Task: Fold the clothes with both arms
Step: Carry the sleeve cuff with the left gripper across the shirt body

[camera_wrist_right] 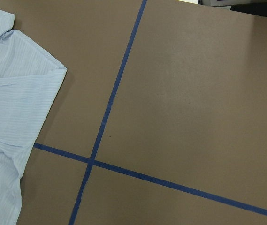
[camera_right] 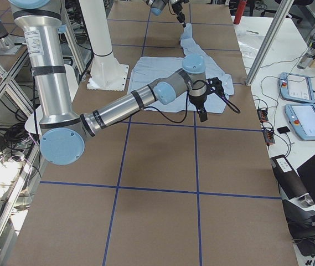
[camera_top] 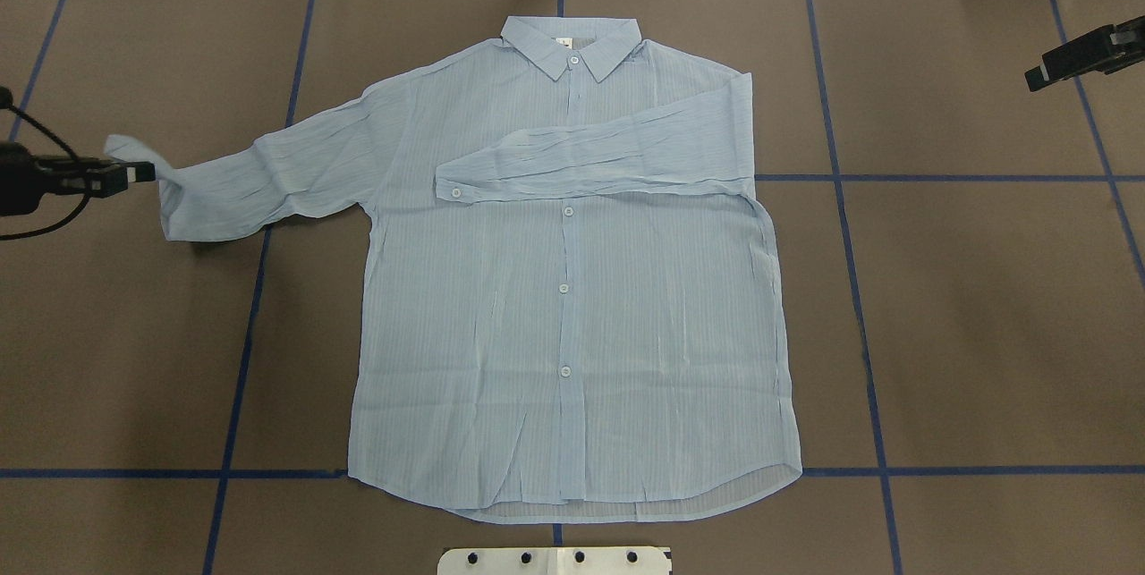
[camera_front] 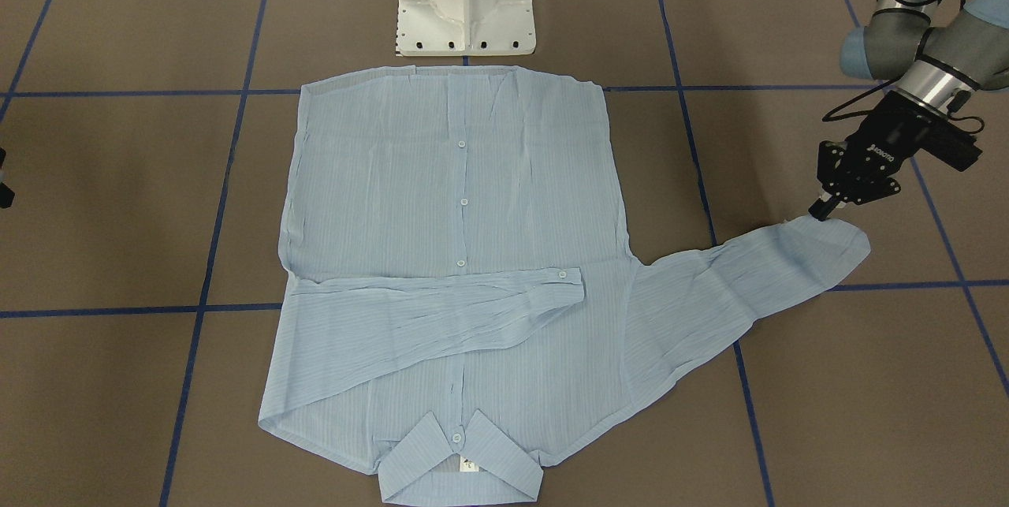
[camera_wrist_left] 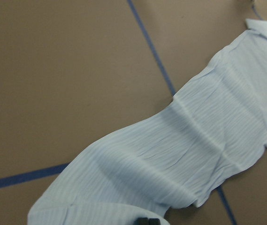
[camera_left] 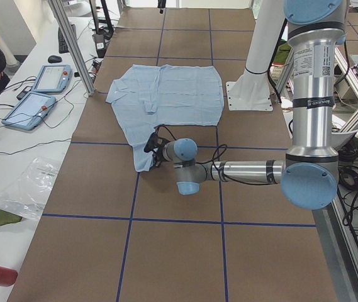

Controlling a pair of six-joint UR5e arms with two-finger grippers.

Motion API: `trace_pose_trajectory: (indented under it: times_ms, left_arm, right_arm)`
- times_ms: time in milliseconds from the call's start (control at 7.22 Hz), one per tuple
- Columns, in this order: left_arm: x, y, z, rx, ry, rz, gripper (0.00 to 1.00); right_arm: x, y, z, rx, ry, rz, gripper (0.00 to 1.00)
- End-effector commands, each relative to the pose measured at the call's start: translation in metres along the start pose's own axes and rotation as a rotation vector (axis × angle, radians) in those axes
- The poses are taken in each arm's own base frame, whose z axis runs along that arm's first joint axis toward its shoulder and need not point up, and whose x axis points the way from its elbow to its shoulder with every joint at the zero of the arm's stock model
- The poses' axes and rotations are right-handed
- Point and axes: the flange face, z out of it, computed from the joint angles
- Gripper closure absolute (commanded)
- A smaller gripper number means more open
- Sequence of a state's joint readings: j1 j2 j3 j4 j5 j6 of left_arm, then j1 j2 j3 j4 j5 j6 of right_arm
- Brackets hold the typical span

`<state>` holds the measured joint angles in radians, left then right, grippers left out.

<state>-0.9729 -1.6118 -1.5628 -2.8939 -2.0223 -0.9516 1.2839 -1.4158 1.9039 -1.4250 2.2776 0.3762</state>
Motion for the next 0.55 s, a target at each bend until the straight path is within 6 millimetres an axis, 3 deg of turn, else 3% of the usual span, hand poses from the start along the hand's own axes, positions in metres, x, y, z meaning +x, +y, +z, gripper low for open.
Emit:
trace_pose_trajectory:
  times_ms: [0,138,277,415]
  left_arm:
    - [0.118,-0.103,0.050,-0.007,0.037,-0.118,1.00]
    - [0.186,-0.128,0.082,-0.040,0.066,-0.173,1.00]
    - [0.250,-0.132,0.109,-0.087,0.086,-0.203,1.00]
    - [0.306,-0.148,0.120,-0.081,0.090,-0.250,1.00]
  right_arm:
    - [0.000,-0.001,0.000,0.001,0.001,0.003,0.00]
    - [0.000,0.000,0.000,0.000,0.001,0.008,0.00]
    - [0.000,0.000,0.000,0.000,0.001,0.009,0.00]
    - [0.000,-0.001,0.000,0.000,0.001,0.009,0.00]
